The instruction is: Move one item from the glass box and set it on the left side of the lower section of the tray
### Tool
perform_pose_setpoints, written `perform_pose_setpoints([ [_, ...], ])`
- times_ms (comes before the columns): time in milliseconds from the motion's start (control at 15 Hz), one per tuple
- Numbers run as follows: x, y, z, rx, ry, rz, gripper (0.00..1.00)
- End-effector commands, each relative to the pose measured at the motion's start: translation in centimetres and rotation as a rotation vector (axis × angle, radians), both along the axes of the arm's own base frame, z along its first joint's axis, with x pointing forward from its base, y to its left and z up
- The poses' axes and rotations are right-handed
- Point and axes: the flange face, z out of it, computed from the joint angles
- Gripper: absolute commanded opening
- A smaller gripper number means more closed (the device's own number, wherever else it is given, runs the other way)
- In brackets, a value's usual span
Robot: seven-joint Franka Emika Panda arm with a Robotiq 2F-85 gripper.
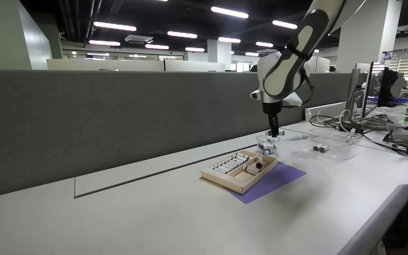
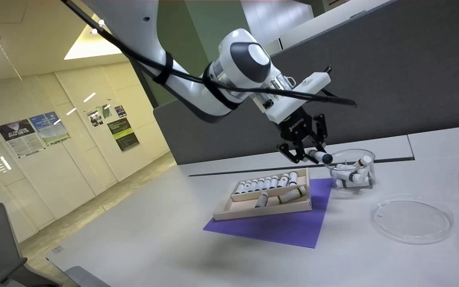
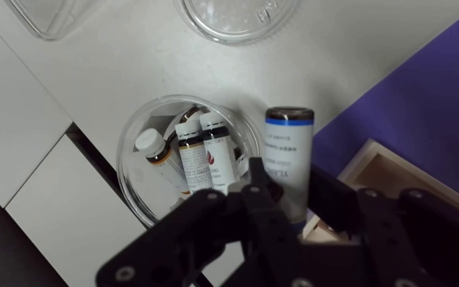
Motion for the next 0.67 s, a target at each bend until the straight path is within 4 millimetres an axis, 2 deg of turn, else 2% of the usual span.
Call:
perform_pose_setpoints([
  [0,0.0,0.0,0.1,0.000,0.001,0.000,0.05],
  [267,0.1,3.6,-2.4,-0.043,0.070,-0.047,0.05],
  [600,0.2,10.1,-5.7,-0.035,0.110,-0.092,0.05],
])
